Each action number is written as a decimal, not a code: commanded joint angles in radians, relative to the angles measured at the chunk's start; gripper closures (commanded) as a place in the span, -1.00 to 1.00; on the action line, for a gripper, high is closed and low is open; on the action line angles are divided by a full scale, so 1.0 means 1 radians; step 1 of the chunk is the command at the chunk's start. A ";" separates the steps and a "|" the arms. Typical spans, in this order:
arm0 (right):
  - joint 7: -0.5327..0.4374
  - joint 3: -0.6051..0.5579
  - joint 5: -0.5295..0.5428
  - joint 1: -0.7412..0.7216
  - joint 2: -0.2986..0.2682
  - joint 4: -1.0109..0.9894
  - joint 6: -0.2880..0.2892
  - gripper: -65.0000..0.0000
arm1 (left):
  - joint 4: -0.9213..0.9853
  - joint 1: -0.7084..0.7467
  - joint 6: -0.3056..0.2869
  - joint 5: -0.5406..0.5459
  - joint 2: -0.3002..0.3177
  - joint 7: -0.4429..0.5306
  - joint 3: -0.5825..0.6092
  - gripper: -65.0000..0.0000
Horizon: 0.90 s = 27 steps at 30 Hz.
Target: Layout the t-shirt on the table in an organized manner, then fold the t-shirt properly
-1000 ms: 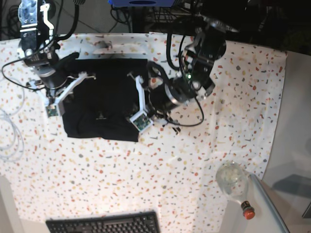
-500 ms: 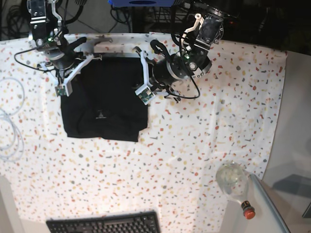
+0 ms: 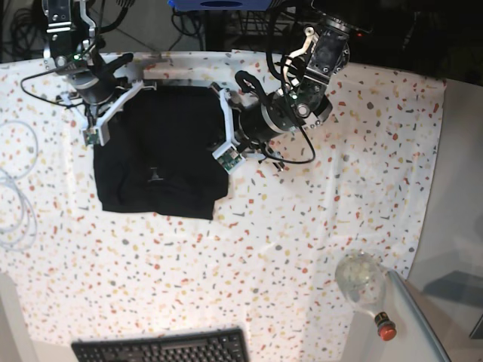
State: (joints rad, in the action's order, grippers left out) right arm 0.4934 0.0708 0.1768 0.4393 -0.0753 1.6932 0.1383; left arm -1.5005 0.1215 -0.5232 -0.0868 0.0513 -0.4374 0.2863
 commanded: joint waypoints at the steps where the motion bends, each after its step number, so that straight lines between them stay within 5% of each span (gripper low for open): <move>1: -0.032 0.031 0.002 0.017 -0.007 0.075 -0.001 1.00 | -0.079 0.008 -0.002 0.012 0.009 0.032 -0.015 1.00; 6: -0.029 0.146 0.002 0.138 -0.007 0.302 -0.001 1.00 | -0.334 0.148 -0.005 0.068 0.072 0.025 -0.126 1.00; 14: -0.020 0.355 0.002 0.376 -0.025 0.296 0.002 1.00 | -0.480 0.490 -0.002 0.138 0.259 0.030 -0.233 1.00; 18: 0.135 0.429 0.010 0.470 -0.025 0.281 0.005 1.00 | -0.475 0.642 -0.002 0.138 0.321 0.030 -0.221 1.00; 21: 0.258 0.419 0.099 0.476 -0.030 0.181 0.047 1.00 | -0.449 0.708 -0.002 0.138 0.342 0.030 -0.172 1.00; 24: 0.247 0.347 0.131 0.384 -0.067 -0.064 0.160 1.00 | -0.314 0.709 -0.001 0.138 0.333 0.030 -0.126 1.00; 27: 0.241 0.288 0.131 0.240 -0.094 -0.351 0.194 1.00 | -0.099 0.639 0.053 0.138 0.290 0.032 -0.080 1.00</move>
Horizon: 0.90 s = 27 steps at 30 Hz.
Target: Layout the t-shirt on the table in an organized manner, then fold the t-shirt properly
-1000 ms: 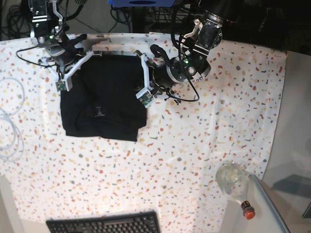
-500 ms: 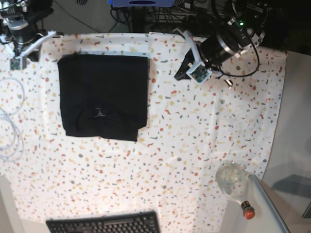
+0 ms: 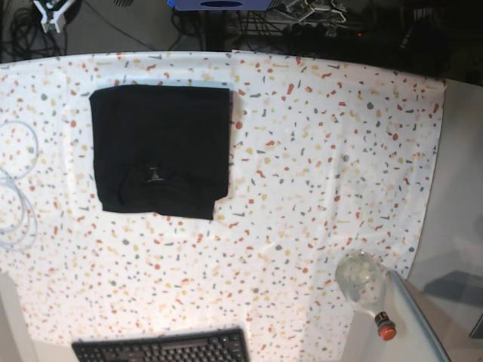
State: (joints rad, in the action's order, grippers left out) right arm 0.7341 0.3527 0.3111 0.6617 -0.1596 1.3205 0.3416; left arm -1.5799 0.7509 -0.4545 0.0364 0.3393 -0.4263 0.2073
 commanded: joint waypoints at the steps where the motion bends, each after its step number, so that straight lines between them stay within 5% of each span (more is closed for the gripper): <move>1: 0.000 -0.008 -0.003 -0.027 -0.022 -0.080 -0.008 1.00 | 0.060 -0.015 0.020 0.015 -0.010 0.020 0.013 1.00; 5: -0.117 -0.156 -0.013 -0.185 -0.073 -0.430 0.047 1.00 | 0.345 -0.118 0.135 0.015 -0.055 0.136 0.094 1.00; 10: -0.615 -0.495 -0.074 -0.352 -0.096 -0.930 0.053 1.00 | 0.849 -0.248 0.187 0.027 -0.181 0.533 0.110 1.00; 15: -1.080 -0.731 -0.077 -0.405 -0.021 -1.223 0.024 1.00 | 1.580 -0.517 0.187 0.017 -0.323 0.901 0.114 1.00; 18: -1.142 -0.774 -0.077 -0.405 0.009 -1.229 -0.089 1.00 | 1.580 -0.545 0.187 0.027 -0.322 1.019 0.106 1.00; 21: -1.142 -0.777 -0.077 -0.426 0.038 -1.229 -0.174 1.00 | 1.530 -0.538 0.187 0.029 -0.270 0.946 0.103 1.00; 27: -1.142 -0.769 -0.076 -0.458 0.071 -1.229 -0.192 1.00 | 1.475 -0.541 0.188 0.029 -0.231 0.866 0.102 1.00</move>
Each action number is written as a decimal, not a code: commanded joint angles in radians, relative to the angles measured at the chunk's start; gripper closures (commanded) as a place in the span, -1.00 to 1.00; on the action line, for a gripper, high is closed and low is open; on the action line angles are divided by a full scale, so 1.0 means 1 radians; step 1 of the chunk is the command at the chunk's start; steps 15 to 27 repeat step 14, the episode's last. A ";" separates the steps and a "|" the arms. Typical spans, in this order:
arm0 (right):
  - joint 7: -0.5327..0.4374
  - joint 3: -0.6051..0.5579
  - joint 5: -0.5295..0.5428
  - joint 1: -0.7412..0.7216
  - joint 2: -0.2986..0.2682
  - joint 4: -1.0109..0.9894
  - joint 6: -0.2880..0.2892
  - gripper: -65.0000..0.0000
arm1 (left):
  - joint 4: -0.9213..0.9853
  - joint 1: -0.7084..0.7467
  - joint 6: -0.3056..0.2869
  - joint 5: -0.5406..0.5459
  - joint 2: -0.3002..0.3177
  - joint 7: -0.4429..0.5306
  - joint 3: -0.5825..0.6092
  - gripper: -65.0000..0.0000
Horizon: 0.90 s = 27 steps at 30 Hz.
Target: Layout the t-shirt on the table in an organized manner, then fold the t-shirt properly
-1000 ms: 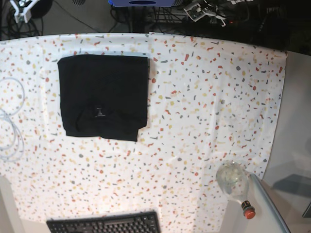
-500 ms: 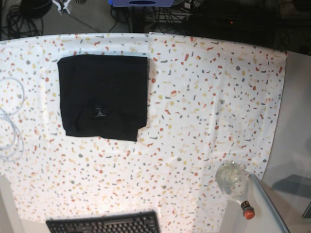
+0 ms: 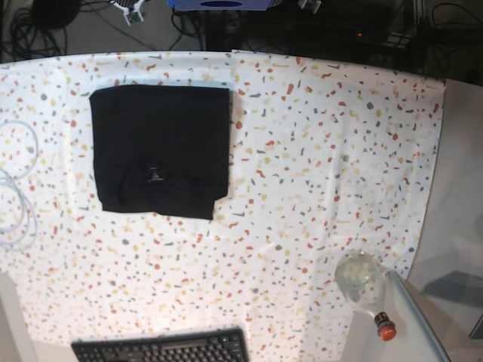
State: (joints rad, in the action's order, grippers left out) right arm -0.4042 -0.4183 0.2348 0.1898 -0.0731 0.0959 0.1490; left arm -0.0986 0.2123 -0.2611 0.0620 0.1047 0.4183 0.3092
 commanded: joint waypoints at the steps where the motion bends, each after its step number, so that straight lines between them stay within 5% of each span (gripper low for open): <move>1: -0.003 0.002 0.001 0.010 -0.014 -0.005 0.001 1.00 | -0.008 -0.003 -0.005 0.003 0.007 0.023 0.000 1.00; 27: -0.008 0.002 0.001 -0.013 -0.023 -0.003 0.001 1.00 | -0.005 -0.004 -0.005 0.003 0.013 0.023 0.002 1.00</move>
